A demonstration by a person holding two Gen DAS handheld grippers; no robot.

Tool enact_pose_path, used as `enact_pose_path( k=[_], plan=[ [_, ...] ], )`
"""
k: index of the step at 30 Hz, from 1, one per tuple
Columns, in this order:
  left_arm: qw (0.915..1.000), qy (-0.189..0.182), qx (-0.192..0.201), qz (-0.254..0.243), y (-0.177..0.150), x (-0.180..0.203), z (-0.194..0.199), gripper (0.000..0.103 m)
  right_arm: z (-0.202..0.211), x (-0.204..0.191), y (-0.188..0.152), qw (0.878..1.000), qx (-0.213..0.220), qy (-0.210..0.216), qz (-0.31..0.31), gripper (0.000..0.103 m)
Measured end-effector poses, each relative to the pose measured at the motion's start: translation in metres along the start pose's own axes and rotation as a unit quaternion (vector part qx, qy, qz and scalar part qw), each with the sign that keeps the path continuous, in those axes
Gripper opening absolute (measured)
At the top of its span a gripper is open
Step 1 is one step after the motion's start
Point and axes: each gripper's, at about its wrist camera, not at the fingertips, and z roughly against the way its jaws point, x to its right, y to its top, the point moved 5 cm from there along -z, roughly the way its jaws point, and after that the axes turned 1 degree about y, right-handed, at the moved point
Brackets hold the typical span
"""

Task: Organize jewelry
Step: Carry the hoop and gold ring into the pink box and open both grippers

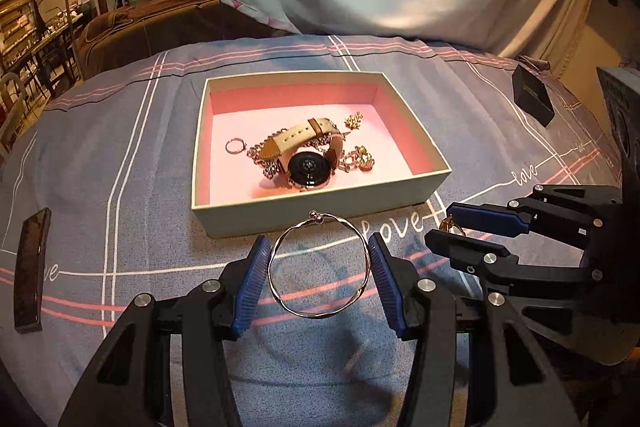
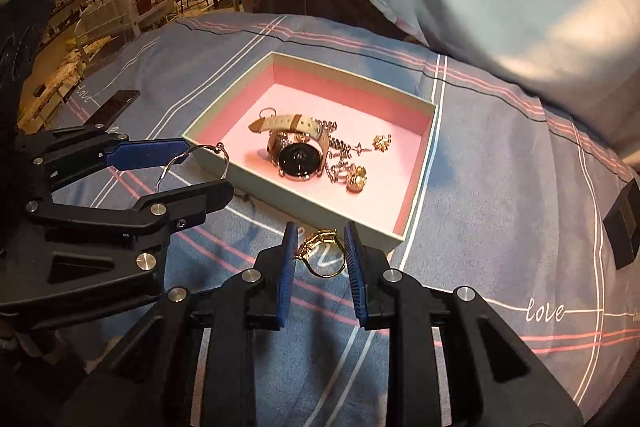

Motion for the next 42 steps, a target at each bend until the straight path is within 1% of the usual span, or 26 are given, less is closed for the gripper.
enact_pose_path(
  k=[4, 8, 11, 15, 21, 29, 36, 38, 40, 41, 42],
  plan=[
    [0.9995, 0.011, 0.027, 0.007, 0.035, -0.006, 0.014, 0.050, 0.008, 0.007, 0.041, 1.000, 0.020, -0.013, 0.004, 0.025],
    [0.9988, 0.013, 0.041, 0.026, 0.070, -0.017, 0.018, 0.050, -0.001, 0.016, 0.066, 1.000, 0.019, -0.018, -0.002, 0.025],
    [0.9983, 0.017, 0.043, 0.037, 0.091, -0.024, 0.014, 0.050, -0.014, 0.019, 0.075, 1.000, 0.010, -0.018, -0.004, 0.025],
    [0.9982, 0.023, 0.037, 0.040, 0.110, -0.028, 0.000, 0.050, -0.031, 0.020, 0.076, 1.000, -0.006, -0.019, -0.004, 0.025],
    [0.9988, 0.025, 0.019, 0.038, 0.118, -0.028, -0.026, 0.050, -0.052, 0.022, 0.073, 1.000, -0.026, -0.015, -0.004, 0.025],
    [0.9986, 0.027, -0.009, 0.045, 0.110, -0.033, -0.056, 0.050, -0.068, 0.024, 0.070, 0.999, -0.040, -0.012, -0.005, 0.025],
    [0.9982, 0.027, -0.017, 0.050, 0.107, -0.037, -0.063, 0.050, -0.072, 0.020, 0.068, 0.999, -0.043, -0.009, -0.001, 0.025],
    [0.9982, 0.027, -0.018, 0.051, 0.107, -0.038, -0.064, 0.050, -0.074, 0.019, 0.066, 0.999, -0.052, -0.012, 0.006, 0.025],
    [0.9983, 0.028, -0.018, 0.049, 0.107, -0.036, -0.063, 0.050, -0.074, 0.016, 0.063, 0.998, -0.054, -0.030, 0.019, 0.038],
    [0.9983, 0.029, -0.017, 0.047, 0.107, -0.036, -0.062, 0.056, -0.073, 0.015, 0.062, 0.998, -0.051, -0.032, 0.021, 0.048],
    [0.9981, 0.034, -0.017, 0.047, 0.107, -0.036, -0.062, 0.077, -0.072, 0.014, 0.061, 0.998, -0.049, -0.030, 0.021, 0.051]
  ],
)
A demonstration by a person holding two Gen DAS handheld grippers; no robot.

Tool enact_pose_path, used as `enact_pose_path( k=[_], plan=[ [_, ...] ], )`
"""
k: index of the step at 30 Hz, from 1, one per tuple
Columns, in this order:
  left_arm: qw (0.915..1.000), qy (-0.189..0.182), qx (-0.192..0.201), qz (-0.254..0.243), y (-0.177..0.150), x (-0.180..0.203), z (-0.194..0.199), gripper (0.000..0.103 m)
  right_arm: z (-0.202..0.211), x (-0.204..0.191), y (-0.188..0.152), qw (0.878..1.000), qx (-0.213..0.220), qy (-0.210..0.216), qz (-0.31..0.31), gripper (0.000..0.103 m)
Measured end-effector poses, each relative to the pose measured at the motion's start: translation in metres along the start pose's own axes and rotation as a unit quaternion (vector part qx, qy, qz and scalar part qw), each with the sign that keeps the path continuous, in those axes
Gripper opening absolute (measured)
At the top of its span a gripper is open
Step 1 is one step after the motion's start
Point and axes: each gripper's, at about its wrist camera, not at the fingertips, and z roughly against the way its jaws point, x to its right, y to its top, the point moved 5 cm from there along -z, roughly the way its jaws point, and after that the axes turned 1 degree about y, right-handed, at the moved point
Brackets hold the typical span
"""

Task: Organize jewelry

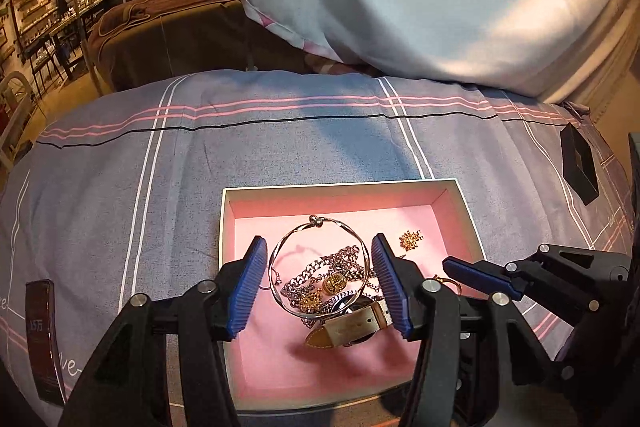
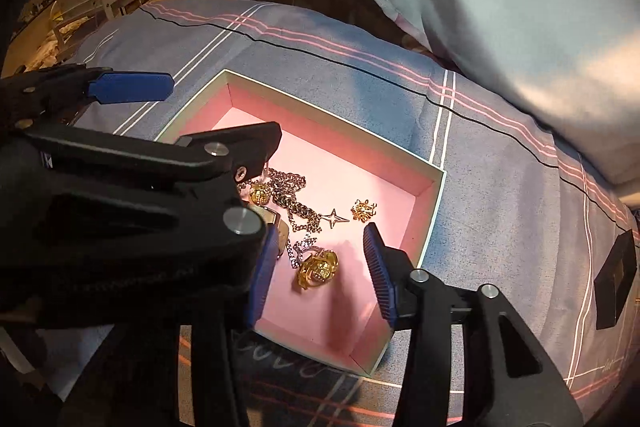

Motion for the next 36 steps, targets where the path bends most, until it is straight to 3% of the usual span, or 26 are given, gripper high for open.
enact_pose_path(
  k=[2, 5, 7, 9, 12, 16, 36],
  plan=[
    [0.9998, 0.010, 0.016, 0.007, 0.001, -0.003, 0.006, 0.087, 0.002, -0.002, -0.002, 1.000, 0.002, -0.003, 0.002, 0.051],
    [0.9998, 0.011, 0.018, 0.004, 0.003, -0.004, 0.011, 0.087, 0.004, -0.004, -0.005, 1.000, 0.000, -0.001, 0.006, 0.054],
    [0.9998, 0.012, 0.017, 0.003, 0.003, -0.006, 0.012, 0.088, 0.005, -0.005, -0.005, 1.000, 0.002, -0.004, 0.008, 0.067],
    [0.9998, 0.013, 0.017, 0.005, 0.002, -0.007, 0.012, 0.094, 0.008, -0.007, -0.002, 1.000, 0.007, -0.018, 0.019, 0.086],
    [0.9995, 0.028, 0.015, 0.002, 0.002, -0.010, 0.008, 0.097, 0.011, -0.006, 0.005, 0.998, 0.010, -0.056, 0.028, 0.093],
    [0.9975, 0.068, 0.001, -0.020, 0.004, -0.012, 0.000, 0.097, 0.013, 0.003, 0.014, 0.998, 0.008, -0.061, 0.011, 0.094],
    [0.9974, 0.069, -0.004, -0.017, 0.002, -0.012, -0.003, 0.097, 0.008, 0.004, 0.010, 0.998, 0.001, -0.063, 0.013, 0.094]
  ],
)
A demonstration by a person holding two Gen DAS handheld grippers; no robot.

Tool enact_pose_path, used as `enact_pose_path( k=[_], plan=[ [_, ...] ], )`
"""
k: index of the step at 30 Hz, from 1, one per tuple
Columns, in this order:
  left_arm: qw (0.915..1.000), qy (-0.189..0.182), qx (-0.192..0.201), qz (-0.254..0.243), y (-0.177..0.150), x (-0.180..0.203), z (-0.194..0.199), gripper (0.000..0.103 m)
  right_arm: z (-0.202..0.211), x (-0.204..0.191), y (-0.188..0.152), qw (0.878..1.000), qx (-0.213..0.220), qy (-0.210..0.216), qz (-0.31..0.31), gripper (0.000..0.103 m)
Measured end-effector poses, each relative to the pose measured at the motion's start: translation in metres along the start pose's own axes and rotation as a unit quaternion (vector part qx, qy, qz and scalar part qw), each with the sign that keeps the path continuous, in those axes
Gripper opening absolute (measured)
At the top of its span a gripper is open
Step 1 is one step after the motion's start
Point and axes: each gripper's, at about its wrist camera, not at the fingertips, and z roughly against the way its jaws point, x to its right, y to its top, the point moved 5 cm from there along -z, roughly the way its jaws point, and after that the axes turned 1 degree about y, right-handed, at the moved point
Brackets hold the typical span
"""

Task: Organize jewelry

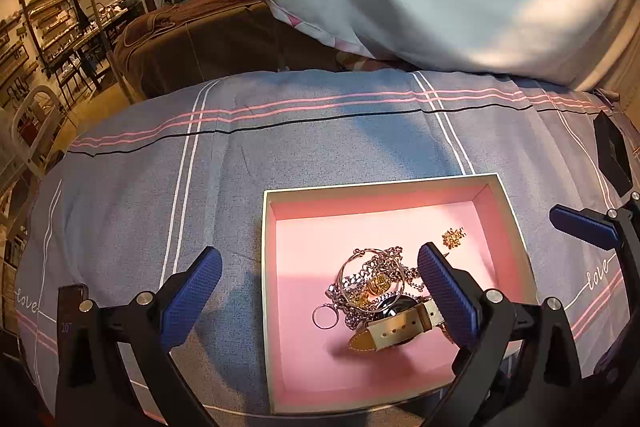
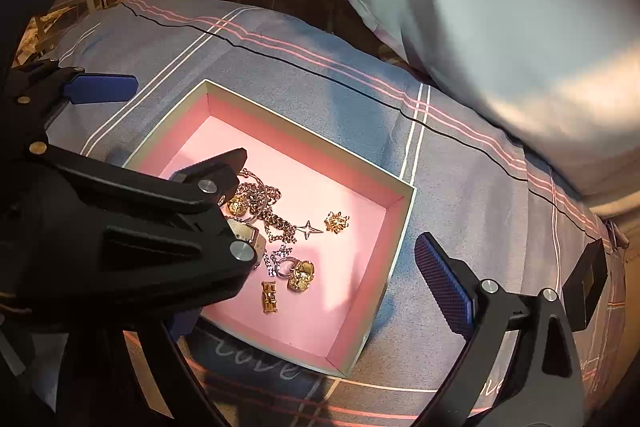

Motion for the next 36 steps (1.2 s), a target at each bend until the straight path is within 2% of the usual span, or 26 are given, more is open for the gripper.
enact_pose_path(
  k=[27, 33, 36],
  plan=[
    [1.0000, 0.000, -0.005, -0.001, -0.0061, 0.0016, -0.0004, 0.097, 0.0030, 0.0004, -0.0020, 1.000, 0.003, 0.001, -0.002, 0.094],
    [0.9999, 0.013, -0.001, 0.003, -0.0062, -0.0003, 0.0041, 0.097, 0.0041, 0.0023, -0.0016, 1.000, 0.006, 0.003, -0.006, 0.094],
    [0.9999, 0.008, 0.007, 0.001, -0.0050, 0.0005, 0.0078, 0.097, 0.0052, 0.0023, -0.0013, 1.000, 0.007, 0.004, -0.006, 0.094]
  ],
)
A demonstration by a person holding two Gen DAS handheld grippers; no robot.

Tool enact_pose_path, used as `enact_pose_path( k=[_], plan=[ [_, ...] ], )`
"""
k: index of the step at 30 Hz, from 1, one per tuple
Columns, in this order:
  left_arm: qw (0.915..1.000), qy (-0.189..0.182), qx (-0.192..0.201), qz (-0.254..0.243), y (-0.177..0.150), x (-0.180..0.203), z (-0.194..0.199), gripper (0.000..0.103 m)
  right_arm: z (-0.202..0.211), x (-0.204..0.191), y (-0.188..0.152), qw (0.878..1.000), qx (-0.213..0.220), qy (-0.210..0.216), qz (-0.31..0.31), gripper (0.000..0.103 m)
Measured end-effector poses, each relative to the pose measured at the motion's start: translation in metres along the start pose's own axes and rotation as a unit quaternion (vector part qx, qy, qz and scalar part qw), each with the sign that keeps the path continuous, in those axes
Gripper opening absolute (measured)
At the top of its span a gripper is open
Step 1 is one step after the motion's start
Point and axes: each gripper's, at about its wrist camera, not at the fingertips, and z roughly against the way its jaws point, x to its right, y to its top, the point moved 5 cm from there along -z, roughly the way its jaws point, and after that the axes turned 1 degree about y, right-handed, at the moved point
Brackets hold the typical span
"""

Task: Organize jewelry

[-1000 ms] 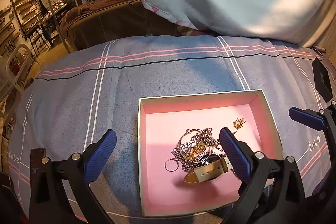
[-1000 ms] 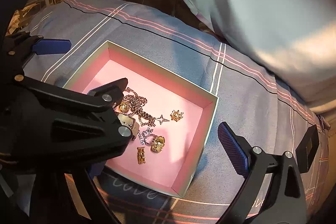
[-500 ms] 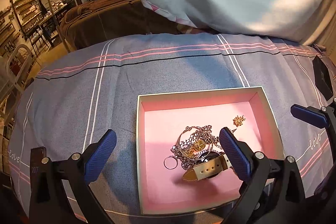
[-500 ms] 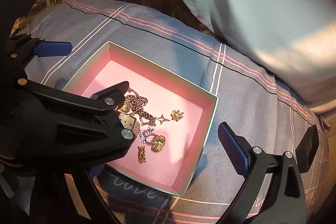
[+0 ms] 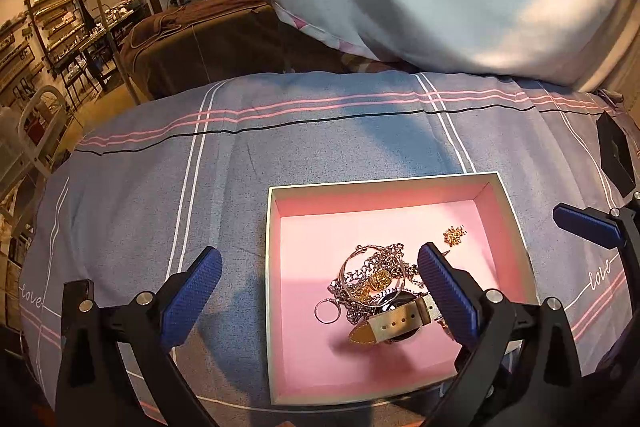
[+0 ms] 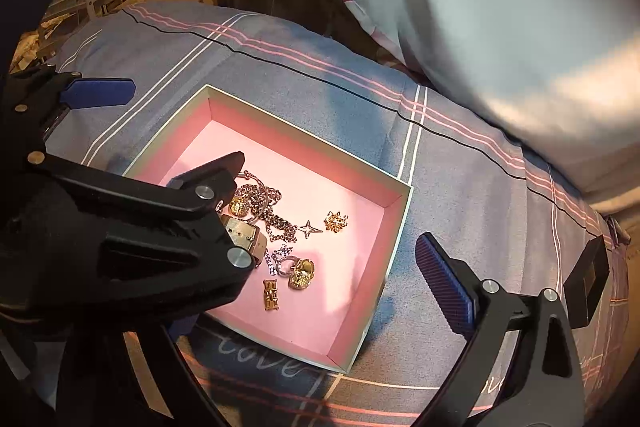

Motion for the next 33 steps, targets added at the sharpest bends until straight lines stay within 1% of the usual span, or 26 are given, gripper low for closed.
enact_pose_path(
  k=[2, 4, 7, 10, 13, 15, 18, 21, 23, 26, 33],
  plan=[
    [1.0000, 0.002, 0.004, -0.006, 0.001, 0.001, 0.002, 0.097, 0.000, 0.000, 0.000, 1.000, 0.001, 0.000, -0.001, 0.094],
    [0.9998, 0.015, -0.003, -0.012, 0.001, 0.002, 0.000, 0.097, 0.001, 0.001, 0.000, 1.000, 0.001, 0.000, -0.002, 0.094],
    [0.9998, 0.002, -0.013, -0.015, 0.000, 0.002, -0.006, 0.097, 0.001, 0.001, -0.001, 1.000, 0.001, 0.000, -0.003, 0.094],
    [0.9996, 0.009, -0.015, -0.021, -0.002, 0.002, -0.009, 0.097, -0.001, 0.002, -0.003, 1.000, -0.002, 0.000, -0.003, 0.094],
    [0.9995, 0.009, -0.017, -0.026, -0.005, 0.004, -0.010, 0.097, -0.002, 0.002, -0.005, 1.000, -0.003, 0.002, -0.006, 0.094],
    [0.9992, 0.015, -0.032, -0.020, -0.006, 0.004, -0.012, 0.097, -0.003, 0.001, -0.006, 1.000, -0.004, 0.002, -0.006, 0.094],
    [0.9985, 0.013, -0.054, -0.007, -0.010, 0.002, -0.015, 0.097, -0.004, 0.001, -0.007, 1.000, -0.005, 0.003, -0.006, 0.094],
    [0.9986, 0.012, -0.050, -0.007, -0.010, 0.002, -0.015, 0.097, -0.005, 0.000, -0.008, 1.000, -0.005, 0.004, -0.006, 0.094],
    [0.9990, 0.015, -0.041, -0.007, -0.010, 0.001, -0.014, 0.097, -0.005, -0.002, -0.008, 1.000, -0.005, 0.005, -0.004, 0.094],
    [0.9987, 0.018, -0.043, -0.020, -0.011, 0.004, -0.014, 0.097, -0.006, -0.003, -0.008, 1.000, -0.005, 0.006, -0.003, 0.094],
    [0.9988, 0.018, -0.040, -0.023, -0.011, 0.006, -0.014, 0.097, -0.006, -0.004, -0.008, 1.000, -0.006, 0.006, -0.001, 0.094]
  ],
)
